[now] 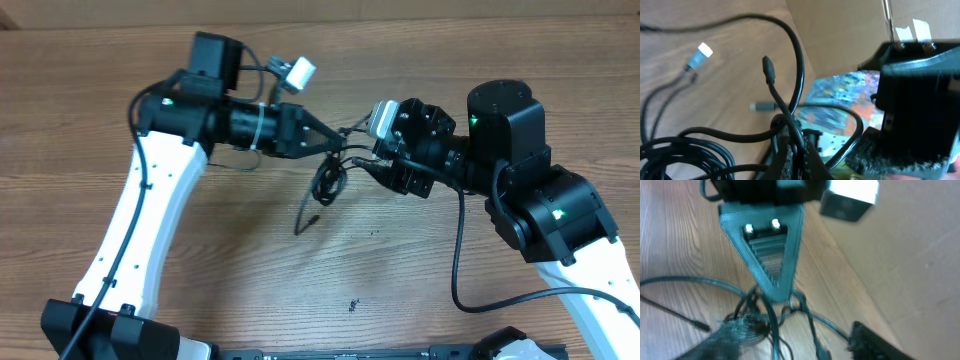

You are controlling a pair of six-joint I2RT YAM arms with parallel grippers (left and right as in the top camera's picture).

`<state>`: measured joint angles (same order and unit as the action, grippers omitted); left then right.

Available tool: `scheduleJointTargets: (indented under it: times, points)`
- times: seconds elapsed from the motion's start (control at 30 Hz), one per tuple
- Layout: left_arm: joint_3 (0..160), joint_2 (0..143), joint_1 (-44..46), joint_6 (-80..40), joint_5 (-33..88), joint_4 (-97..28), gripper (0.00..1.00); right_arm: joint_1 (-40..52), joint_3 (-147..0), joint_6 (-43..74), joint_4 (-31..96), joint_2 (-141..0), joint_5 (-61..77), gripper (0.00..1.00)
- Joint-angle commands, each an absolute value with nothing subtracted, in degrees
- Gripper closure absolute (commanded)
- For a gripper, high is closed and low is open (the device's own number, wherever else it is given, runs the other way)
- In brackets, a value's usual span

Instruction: Untangle cables

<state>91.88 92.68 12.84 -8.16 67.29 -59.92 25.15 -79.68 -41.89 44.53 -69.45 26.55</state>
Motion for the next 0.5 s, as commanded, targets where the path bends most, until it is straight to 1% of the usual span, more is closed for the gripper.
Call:
scheduleJointTargets:
  times: [0.0,0.03,0.27,0.47]
  points:
    - [92.8,91.0,10.5,12.4,70.1,-64.0,0.96,25.0,-79.9,-41.8,44.2,-69.2,26.3,0.10]
    - [92.8,91.0,10.5,14.4,70.1,-64.7,0.96,25.0,-79.9,-41.8,44.2,-69.2,26.3,0.00]
    - [92.8,91.0,10.5,35.8,68.6,-73.3,0.96,25.0,-79.9,-41.8,44.2,-69.2,26.4,0.00]
    - [92.8,90.9,10.5,45.5,70.9,-77.9,0.96,25.0,-79.9,-41.8,44.2,-69.2,26.4,0.00]
